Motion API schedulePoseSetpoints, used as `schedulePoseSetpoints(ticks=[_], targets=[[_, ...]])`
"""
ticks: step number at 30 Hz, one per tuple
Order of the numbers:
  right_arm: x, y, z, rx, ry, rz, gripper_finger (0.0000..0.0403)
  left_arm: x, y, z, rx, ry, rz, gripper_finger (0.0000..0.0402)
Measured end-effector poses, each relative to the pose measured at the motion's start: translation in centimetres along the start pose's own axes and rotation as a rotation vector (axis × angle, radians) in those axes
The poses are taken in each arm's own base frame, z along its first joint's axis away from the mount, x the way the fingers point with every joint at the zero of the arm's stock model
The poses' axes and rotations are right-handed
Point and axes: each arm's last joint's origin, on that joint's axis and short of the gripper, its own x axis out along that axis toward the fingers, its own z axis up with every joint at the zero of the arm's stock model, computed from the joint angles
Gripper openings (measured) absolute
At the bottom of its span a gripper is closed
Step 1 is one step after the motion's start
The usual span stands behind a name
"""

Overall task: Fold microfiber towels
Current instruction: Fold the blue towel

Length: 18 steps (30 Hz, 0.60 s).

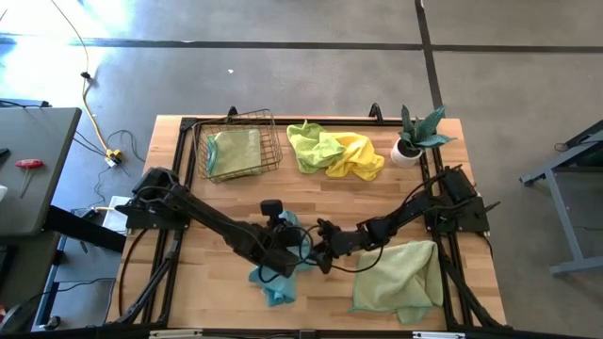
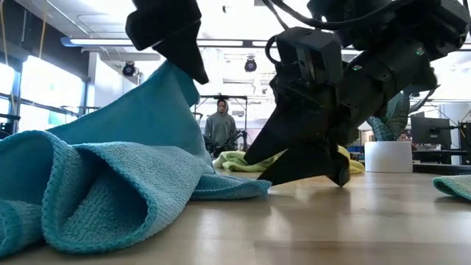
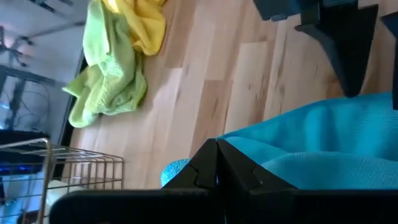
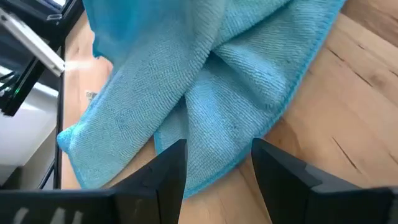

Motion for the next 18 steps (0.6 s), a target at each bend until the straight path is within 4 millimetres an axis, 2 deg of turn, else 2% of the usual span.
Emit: schedulePoseSetpoints(ticks=[7,18], targets=[[-0.3,0.5,-1.1,0.056,-0.082,-0.066,0.0173,-0.2,-0.1,0.0,-0.025,-0.009,0.002,0.0],[-0.3,1.1,-1.4,0.176,-0.016,-0.052,0.0173,-0.1,0.1,0.1,-0.03,-0.028,0.042,0.0]])
